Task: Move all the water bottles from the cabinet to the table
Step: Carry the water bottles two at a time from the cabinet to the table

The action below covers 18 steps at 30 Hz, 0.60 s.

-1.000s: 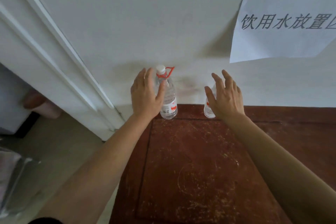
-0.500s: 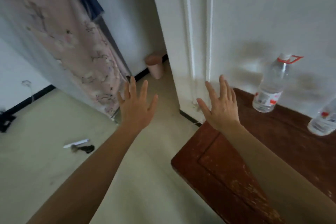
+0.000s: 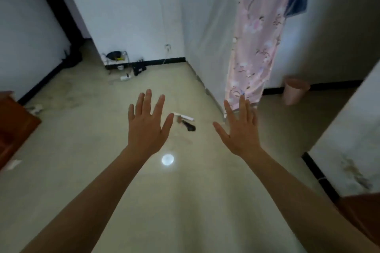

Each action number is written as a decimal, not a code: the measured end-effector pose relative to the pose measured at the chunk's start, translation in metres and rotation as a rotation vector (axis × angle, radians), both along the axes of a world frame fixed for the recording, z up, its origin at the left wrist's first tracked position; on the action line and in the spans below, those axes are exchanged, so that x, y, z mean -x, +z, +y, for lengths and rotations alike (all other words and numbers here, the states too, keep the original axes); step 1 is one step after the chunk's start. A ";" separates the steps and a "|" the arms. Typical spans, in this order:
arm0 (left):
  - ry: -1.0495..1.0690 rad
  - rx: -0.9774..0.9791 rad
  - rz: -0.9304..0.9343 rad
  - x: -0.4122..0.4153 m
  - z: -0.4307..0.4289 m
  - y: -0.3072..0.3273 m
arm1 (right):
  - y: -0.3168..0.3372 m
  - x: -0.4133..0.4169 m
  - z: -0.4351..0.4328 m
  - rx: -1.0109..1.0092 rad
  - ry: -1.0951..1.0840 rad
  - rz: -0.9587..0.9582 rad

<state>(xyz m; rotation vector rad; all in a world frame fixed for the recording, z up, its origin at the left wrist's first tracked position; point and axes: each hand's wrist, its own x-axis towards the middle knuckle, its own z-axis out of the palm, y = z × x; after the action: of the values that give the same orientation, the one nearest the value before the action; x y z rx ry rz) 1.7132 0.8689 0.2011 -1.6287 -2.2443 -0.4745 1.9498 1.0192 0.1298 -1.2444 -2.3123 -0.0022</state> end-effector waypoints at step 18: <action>0.918 0.118 -0.196 0.433 -0.270 -0.046 | -0.027 0.606 -0.165 0.077 0.834 -0.053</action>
<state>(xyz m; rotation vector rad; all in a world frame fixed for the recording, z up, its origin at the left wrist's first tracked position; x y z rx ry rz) 1.2800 0.5986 0.1546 -0.4525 -2.8702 -0.2491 1.3435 0.8539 0.1027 -0.2341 -2.7192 0.3431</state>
